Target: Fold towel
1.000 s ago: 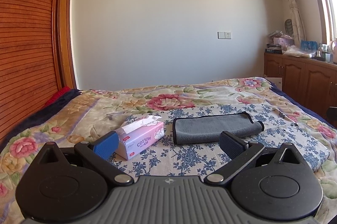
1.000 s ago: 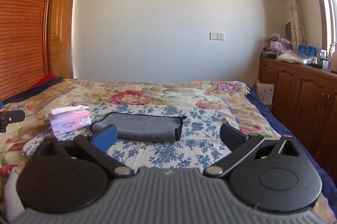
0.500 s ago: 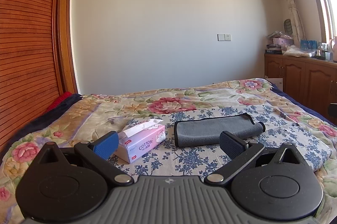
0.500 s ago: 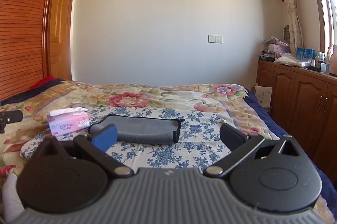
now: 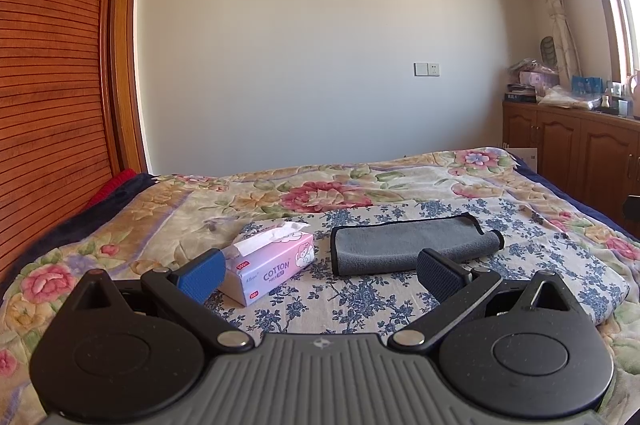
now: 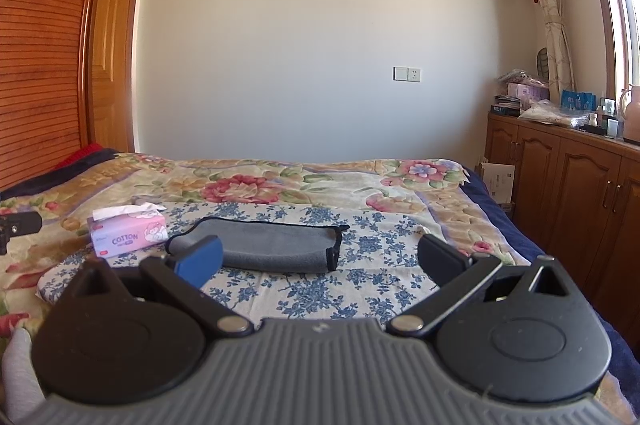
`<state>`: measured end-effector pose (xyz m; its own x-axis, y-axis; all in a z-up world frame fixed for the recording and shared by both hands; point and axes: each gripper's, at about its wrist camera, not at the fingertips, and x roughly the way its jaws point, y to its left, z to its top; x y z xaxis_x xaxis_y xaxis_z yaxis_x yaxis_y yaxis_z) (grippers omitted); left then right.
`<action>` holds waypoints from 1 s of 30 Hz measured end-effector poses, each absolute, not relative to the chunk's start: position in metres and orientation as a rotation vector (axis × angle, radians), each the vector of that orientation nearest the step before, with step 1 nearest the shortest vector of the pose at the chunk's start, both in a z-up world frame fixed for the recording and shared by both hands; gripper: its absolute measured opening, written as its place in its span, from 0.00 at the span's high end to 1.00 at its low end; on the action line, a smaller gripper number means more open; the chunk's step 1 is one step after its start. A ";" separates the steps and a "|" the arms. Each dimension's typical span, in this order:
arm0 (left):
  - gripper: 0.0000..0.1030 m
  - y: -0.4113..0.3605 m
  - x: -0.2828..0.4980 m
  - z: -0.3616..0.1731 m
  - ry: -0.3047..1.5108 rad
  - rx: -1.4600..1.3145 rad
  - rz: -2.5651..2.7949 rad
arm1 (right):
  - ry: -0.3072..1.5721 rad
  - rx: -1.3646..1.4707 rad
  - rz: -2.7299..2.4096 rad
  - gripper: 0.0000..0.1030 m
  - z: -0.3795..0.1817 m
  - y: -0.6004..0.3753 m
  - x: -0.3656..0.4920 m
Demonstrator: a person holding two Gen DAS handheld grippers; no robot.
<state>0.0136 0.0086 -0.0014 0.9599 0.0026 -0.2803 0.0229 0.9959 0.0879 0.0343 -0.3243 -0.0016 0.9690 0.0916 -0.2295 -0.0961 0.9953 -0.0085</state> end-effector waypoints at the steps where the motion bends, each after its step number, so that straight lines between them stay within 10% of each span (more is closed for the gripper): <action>1: 0.00 0.009 0.014 -0.001 0.284 0.090 -0.011 | 0.230 -0.020 0.095 0.00 -0.001 -0.324 0.034; 30: 0.00 0.010 0.014 -0.002 0.287 0.092 -0.012 | 0.229 -0.017 0.090 0.00 -0.002 -0.328 0.035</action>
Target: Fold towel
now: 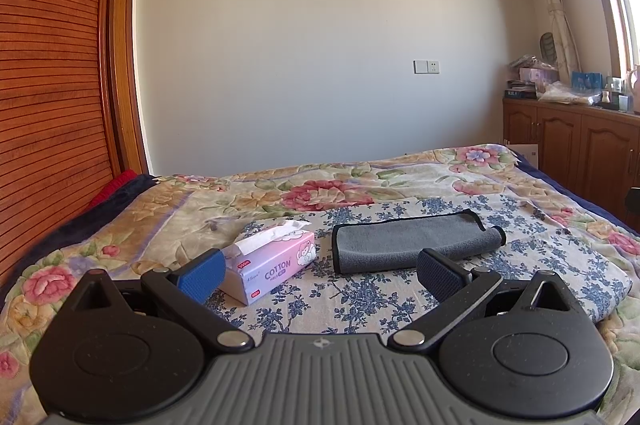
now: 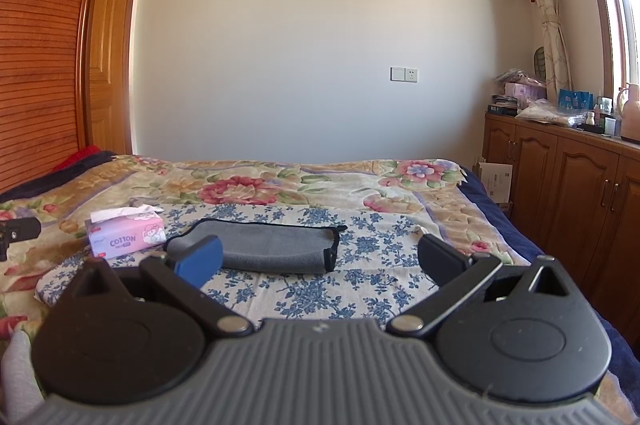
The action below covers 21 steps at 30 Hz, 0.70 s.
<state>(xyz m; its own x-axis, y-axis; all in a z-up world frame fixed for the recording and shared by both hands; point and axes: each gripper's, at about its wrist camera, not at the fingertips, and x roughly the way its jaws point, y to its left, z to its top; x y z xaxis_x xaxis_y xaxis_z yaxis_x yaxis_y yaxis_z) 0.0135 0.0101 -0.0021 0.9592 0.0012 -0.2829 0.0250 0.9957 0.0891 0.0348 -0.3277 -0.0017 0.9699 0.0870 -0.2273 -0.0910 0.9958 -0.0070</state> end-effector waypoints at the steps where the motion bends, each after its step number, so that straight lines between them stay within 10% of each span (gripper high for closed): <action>1: 0.00 0.010 0.014 -0.002 0.287 0.093 -0.012 | 0.228 -0.018 0.090 0.00 -0.002 -0.327 0.035; 21: 0.00 0.012 0.015 -0.006 0.287 0.102 -0.009 | 0.230 -0.017 0.088 0.00 -0.001 -0.328 0.035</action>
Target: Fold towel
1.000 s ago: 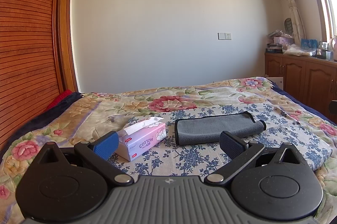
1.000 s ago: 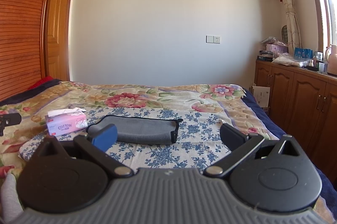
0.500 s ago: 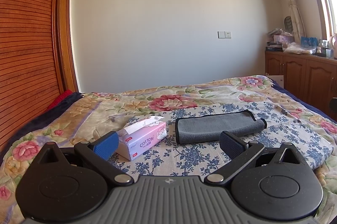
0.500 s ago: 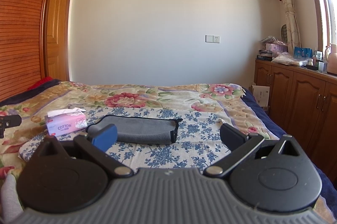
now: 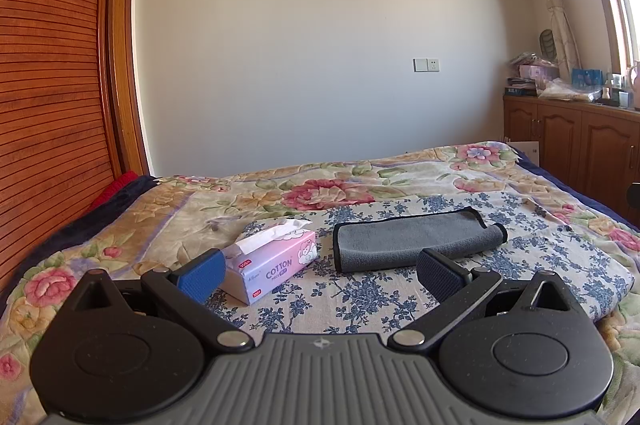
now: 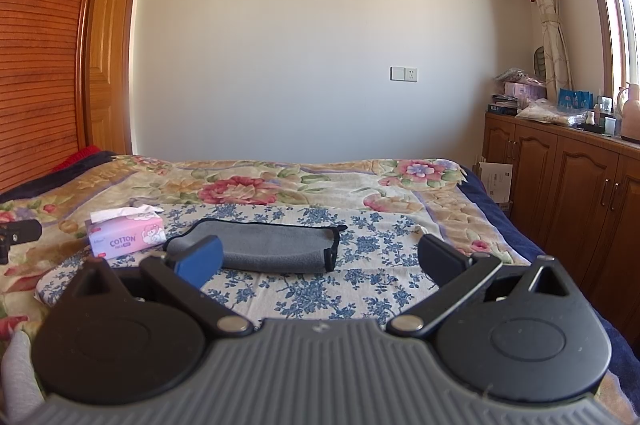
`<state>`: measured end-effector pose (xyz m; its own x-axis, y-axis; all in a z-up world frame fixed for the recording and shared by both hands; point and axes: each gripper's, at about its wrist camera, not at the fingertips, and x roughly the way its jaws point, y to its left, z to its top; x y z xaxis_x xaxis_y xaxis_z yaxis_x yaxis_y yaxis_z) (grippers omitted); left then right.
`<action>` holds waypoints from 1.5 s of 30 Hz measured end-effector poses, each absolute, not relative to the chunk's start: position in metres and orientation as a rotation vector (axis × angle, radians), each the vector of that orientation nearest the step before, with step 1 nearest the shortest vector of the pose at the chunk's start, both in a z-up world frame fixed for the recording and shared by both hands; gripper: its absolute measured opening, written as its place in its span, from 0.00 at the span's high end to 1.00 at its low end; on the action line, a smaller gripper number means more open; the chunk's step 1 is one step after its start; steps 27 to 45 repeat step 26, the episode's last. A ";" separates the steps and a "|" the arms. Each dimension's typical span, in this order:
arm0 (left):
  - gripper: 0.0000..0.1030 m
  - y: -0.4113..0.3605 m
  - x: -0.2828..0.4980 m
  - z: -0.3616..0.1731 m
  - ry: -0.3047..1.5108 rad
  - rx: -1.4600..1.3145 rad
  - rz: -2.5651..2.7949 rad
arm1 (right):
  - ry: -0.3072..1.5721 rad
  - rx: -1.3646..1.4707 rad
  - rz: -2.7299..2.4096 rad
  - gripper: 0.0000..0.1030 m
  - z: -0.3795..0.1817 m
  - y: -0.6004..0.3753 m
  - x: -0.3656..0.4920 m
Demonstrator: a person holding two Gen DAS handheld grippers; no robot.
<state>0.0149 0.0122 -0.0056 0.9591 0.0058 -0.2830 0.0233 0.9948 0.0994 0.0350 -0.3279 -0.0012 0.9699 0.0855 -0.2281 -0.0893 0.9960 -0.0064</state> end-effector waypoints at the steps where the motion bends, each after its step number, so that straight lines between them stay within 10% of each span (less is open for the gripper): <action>1: 0.00 0.012 0.015 -0.006 0.287 0.102 -0.009 | 0.230 -0.017 0.089 0.00 -0.001 -0.328 0.035; 45: 0.00 0.011 0.015 -0.007 0.289 0.105 -0.012 | 0.229 -0.005 0.079 0.00 0.001 -0.326 0.036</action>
